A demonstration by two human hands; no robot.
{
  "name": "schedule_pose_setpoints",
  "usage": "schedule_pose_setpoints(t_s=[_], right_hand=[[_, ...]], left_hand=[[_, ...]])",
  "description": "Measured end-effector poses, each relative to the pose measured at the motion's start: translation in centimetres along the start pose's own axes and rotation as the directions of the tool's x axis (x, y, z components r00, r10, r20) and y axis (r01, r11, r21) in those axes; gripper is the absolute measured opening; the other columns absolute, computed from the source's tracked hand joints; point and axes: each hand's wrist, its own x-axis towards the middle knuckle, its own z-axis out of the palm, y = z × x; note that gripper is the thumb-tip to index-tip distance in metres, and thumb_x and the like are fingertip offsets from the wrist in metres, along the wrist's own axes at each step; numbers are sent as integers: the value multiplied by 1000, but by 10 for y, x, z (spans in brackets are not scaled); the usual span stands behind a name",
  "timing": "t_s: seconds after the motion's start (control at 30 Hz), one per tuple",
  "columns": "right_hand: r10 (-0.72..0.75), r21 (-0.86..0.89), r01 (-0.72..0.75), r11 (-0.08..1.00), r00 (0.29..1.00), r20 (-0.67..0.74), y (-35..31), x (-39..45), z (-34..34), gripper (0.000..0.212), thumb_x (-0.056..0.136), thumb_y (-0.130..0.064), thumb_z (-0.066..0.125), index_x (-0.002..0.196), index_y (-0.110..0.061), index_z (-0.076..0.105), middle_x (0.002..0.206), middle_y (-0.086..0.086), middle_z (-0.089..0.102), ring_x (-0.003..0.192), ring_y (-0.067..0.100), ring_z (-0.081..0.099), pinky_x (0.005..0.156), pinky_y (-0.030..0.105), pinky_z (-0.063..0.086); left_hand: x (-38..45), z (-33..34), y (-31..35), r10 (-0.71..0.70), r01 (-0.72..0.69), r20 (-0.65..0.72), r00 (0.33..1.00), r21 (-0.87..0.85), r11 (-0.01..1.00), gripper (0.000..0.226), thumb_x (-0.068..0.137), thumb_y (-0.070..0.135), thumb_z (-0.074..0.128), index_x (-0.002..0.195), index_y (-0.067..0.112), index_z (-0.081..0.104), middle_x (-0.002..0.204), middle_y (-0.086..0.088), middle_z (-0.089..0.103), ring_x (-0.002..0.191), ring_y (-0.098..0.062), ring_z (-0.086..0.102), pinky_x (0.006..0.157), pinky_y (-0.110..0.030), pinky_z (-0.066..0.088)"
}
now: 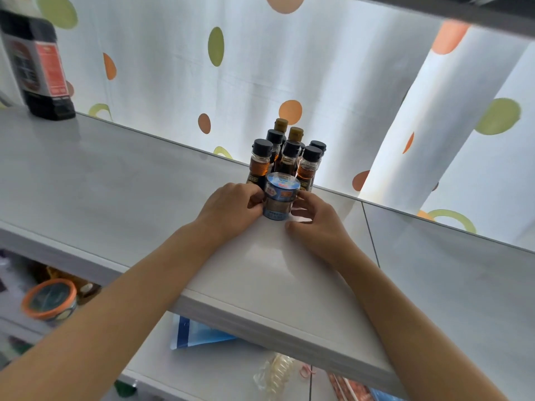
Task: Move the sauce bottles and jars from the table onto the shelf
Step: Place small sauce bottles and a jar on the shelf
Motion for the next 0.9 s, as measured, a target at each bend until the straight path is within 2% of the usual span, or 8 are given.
schedule_pose_setpoints(t_s=[0.13,0.23,0.37,0.43,0.57,0.67,0.77,0.9], right_hand=[[34,-11,-34,999,999,-12,2,1,0,60,79,2,66,129,-28,56,110,-11,67,105,1,62,80,11,51],[90,-67,-92,994,995,-33,3,2,-2,57,80,-2,68,133,-19,55,112,-5,66,105,9,62,83,21,53],[196,-283,-227,932,972,-132,-2,-2,-13,35,83,-12,67,118,-16,63,96,0,67,89,16,62,79,28,51],[226,-397,-222,890,973,-36,-9,-8,-19,32,86,-15,64,118,-16,66,106,2,68,95,18,61,85,30,50],[230,-637,8,771,929,290,-32,-28,-24,35,98,-23,49,130,-15,60,131,6,58,117,24,54,98,35,44],[223,-671,170,721,860,458,-41,-59,-15,36,102,-23,39,134,-13,51,142,9,50,128,27,48,107,38,39],[55,-608,304,733,865,499,-42,-117,-1,36,100,-20,39,135,-14,45,148,7,42,139,24,37,117,43,28],[-140,-604,380,701,903,406,-50,-191,11,55,103,-23,30,156,-15,17,165,6,14,153,19,10,124,43,7]], left_hand=[[0,1,0,-5,5,35,999,-10,1000,18,85,21,62,101,17,69,95,-3,72,86,-23,64,79,-35,52],[-1,1,-2,-15,16,81,997,-19,1000,13,83,19,62,95,17,67,92,-2,70,83,-22,63,77,-34,53],[-7,1,0,-54,52,126,991,21,998,5,80,16,61,79,19,64,88,-3,68,82,-22,61,73,-30,48],[-13,-3,5,-101,93,141,985,57,994,6,82,14,61,79,18,64,91,-4,66,84,-20,58,73,-27,44],[-50,-6,26,-152,129,124,981,177,976,14,93,17,53,95,10,65,100,-5,63,90,-21,58,80,-31,47],[-95,-3,45,-249,209,76,966,344,916,26,100,26,40,102,12,62,101,-5,63,88,-22,58,83,-40,51],[-143,-8,72,-362,325,-7,932,459,827,28,100,27,38,104,13,61,106,-9,64,95,-28,60,86,-39,49],[-215,-16,105,-372,363,-89,924,510,780,40,105,26,32,142,16,44,149,-5,43,139,-21,36,114,-39,28]])
